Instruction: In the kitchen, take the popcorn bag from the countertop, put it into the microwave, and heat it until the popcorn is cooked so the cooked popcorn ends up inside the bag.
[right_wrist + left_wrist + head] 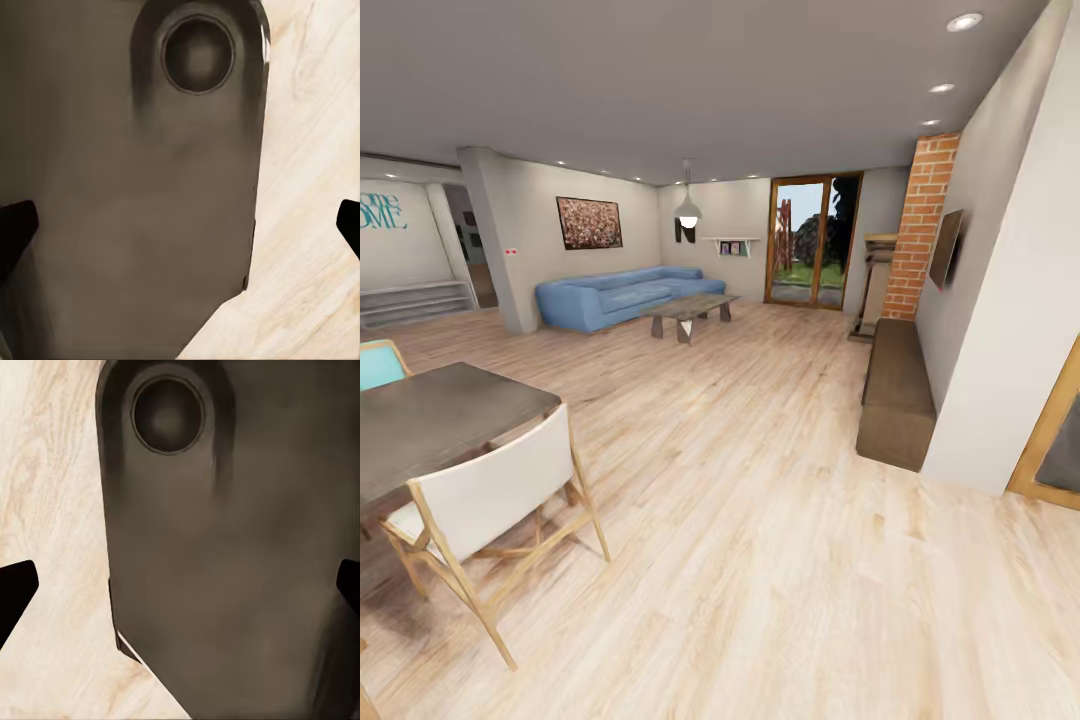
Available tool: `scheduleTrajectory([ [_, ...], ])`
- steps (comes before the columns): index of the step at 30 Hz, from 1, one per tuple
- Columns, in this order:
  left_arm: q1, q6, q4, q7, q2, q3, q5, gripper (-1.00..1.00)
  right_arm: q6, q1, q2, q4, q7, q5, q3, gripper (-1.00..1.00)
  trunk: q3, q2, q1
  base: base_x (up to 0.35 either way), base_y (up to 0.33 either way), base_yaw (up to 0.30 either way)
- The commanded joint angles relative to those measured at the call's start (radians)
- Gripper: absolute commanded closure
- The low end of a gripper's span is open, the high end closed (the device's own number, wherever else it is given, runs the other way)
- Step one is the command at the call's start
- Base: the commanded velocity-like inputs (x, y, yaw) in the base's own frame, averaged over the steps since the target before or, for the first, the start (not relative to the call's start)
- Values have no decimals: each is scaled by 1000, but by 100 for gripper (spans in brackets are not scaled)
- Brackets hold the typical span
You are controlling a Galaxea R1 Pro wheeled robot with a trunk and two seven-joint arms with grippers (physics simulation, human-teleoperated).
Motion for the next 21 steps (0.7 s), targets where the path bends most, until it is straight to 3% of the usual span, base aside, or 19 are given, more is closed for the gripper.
scheduleTrajectory([
  [1,0,0,0,0,0,0,0,-100,0,0,0,0,0,0,0,-100,0,0,0,0,0,0],
  [10,-5,8,-8,1,-22,0,2,-100,1,-27,-5,-35,-4,2,5,-100,0,0,0,0,0,0],
  [21,-6,3,-9,2,-23,3,2,-100,2,-31,-5,-93,-4,2,4,-100,0,0,0,0,0,0],
])
